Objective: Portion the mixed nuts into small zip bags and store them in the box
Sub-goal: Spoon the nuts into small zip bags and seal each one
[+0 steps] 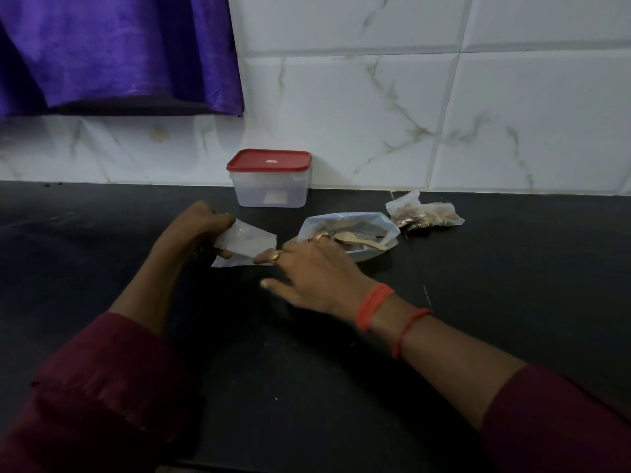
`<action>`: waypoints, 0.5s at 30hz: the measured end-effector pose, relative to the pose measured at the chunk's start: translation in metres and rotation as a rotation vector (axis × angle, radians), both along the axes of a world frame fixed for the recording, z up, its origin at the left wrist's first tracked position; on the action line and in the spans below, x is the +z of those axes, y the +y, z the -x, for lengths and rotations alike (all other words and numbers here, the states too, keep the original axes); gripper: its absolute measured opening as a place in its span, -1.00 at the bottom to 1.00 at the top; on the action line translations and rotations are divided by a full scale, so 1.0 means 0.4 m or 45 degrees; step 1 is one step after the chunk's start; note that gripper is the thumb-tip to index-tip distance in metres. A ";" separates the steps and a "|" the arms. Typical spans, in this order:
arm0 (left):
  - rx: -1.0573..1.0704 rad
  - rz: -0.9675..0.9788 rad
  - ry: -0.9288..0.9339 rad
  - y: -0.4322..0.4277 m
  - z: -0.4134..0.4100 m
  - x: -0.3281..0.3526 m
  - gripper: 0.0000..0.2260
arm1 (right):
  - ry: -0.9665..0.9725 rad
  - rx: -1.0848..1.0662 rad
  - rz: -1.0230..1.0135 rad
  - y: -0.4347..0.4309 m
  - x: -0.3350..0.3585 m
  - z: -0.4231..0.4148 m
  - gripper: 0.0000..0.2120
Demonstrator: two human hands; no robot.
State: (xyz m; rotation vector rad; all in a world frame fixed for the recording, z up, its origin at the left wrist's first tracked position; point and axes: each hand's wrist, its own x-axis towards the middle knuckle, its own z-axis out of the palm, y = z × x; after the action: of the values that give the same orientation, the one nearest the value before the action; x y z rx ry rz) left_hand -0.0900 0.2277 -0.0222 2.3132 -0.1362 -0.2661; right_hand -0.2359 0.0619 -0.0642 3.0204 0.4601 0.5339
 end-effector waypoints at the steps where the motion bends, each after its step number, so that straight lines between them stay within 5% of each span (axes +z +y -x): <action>1: 0.003 -0.032 -0.022 -0.002 0.001 0.000 -0.78 | 0.026 -0.012 0.035 0.026 -0.001 -0.013 -0.50; 15: 0.077 -0.108 -0.087 -0.003 -0.016 -0.011 -0.74 | 0.075 -0.132 0.112 0.123 -0.028 -0.073 -0.44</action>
State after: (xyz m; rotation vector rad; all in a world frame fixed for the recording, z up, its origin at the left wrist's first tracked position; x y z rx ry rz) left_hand -0.0837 0.2266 -0.0266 2.4073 -0.0908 -0.1651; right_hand -0.2067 0.1111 -0.0756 2.9624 0.3189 0.4078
